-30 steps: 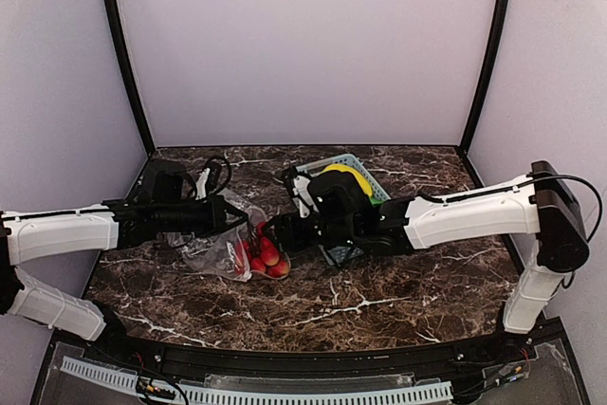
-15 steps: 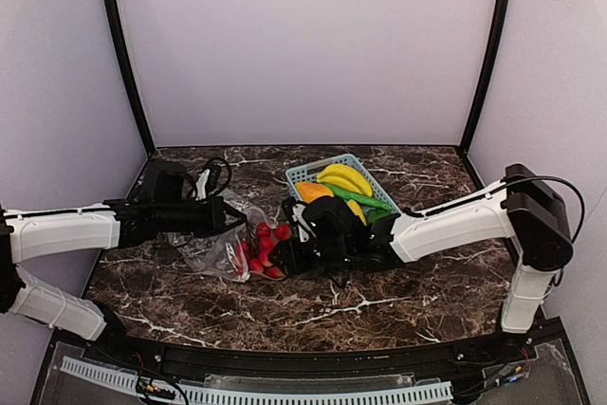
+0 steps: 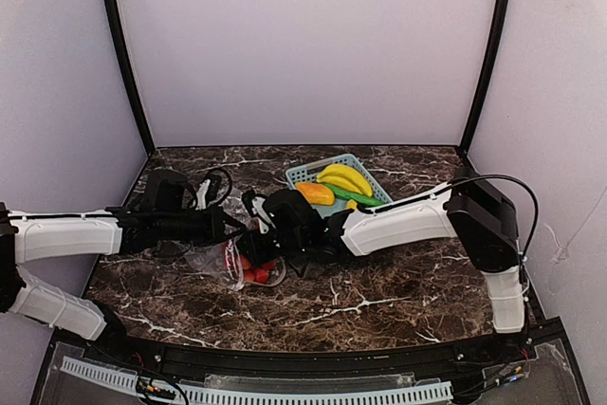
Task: Place the food in the zip-top bag and seal the zipper
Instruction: Adjust the fake fruit in the zipper food storage bag, then adjust the zipper food storage bag at the center of the board.
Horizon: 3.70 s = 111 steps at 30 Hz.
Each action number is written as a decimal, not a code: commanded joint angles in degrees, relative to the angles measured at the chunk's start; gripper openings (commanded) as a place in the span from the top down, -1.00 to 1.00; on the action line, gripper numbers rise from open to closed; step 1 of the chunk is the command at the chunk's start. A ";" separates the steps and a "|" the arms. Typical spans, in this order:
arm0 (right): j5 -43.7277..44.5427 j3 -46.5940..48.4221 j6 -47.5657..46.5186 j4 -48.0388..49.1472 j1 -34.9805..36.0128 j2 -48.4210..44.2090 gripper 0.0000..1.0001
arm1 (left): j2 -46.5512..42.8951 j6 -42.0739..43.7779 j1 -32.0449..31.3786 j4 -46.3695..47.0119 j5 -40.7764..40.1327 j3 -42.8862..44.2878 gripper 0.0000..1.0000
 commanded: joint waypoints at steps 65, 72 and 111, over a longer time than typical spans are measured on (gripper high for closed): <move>-9.05 -7.56 0.76 -5.74 -1.68 -11.67 -0.22 | -5.42 1.91 3.46 -4.72 -0.33 -0.61 0.99; -5.36 -14.68 3.90 -6.11 -1.36 -15.35 -0.19 | -5.52 2.16 3.54 -4.98 -0.02 -0.46 0.99; -2.45 -10.87 5.28 -5.28 -3.14 -5.98 0.97 | -5.79 3.02 3.62 -6.63 -0.61 0.53 0.99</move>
